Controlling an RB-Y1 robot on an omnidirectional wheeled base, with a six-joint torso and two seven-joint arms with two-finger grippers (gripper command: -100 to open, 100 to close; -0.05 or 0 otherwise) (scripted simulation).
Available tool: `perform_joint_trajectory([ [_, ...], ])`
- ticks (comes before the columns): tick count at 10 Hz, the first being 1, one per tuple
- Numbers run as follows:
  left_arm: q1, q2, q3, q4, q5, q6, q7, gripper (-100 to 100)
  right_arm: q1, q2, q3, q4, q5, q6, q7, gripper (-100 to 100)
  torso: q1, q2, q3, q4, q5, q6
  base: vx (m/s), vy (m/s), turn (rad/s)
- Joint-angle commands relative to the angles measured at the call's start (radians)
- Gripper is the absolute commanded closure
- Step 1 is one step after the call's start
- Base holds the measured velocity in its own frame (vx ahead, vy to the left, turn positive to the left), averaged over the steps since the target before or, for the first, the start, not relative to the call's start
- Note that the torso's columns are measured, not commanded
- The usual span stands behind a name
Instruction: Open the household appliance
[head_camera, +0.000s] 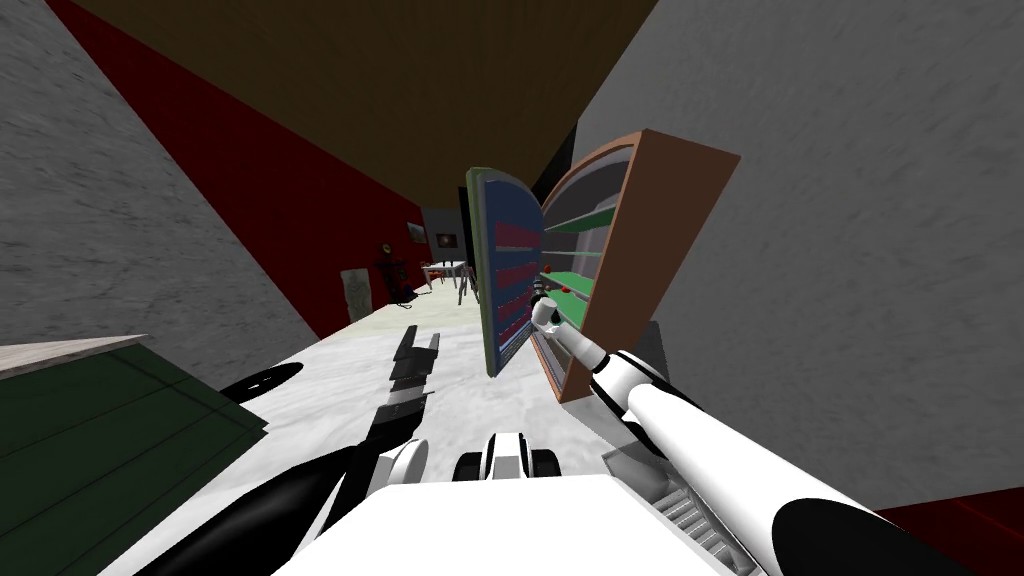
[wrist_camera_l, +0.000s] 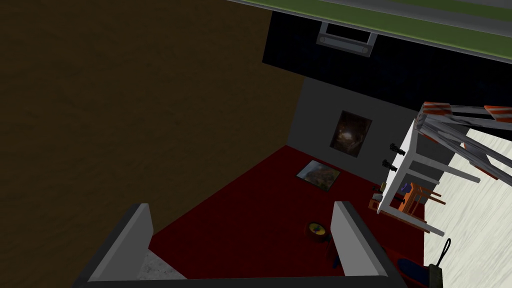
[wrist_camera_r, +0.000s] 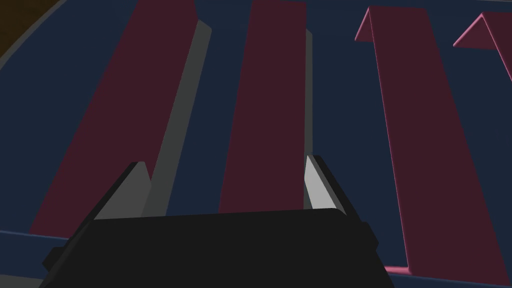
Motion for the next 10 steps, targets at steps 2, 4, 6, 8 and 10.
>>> perform_joint_trajectory([
  [2,0.0,0.0,0.0,0.0,0.0,0.0,0.0,0,-0.094,0.01,-0.011,0.068,-0.094,-0.01,0.058,-100,0.002,0.001,0.0,0.0,0.001,0.0,-0.053,0.04,0.008],
  [4,0.0,0.0,0.0,0.0,0.0,0.0,0.0,0,-0.162,0.016,-0.021,0.122,-0.158,-0.018,0.108,-100,0.0,-0.001,0.0,0.0,0.0,0.0,-0.04,0.039,0.007],
  [6,0.0,0.0,0.0,0.0,0.0,0.0,0.0,0,-0.202,0.019,-0.025,0.146,-0.203,-0.022,0.131,-100,0.001,0.0,0.0,0.0,0.0,0.0,-0.05,0.04,0.006],
  [8,0.0,0.0,0.0,0.0,0.0,0.0,0.0,0,-0.261,0.025,-0.033,0.19,-0.262,-0.028,0.171,-100,0.0,-0.001,-0.001,0.0,0.0,0.0,-0.033,0.025,0.007],
  [10,0.0,0.0,0.0,0.0,0.0,0.0,0.0,0,-0.308,0.029,-0.04,0.224,-0.309,-0.033,0.203,-100,0.001,0.0,0.0,0.0,0.0,0.0,-0.043,0.031,0.005],
])
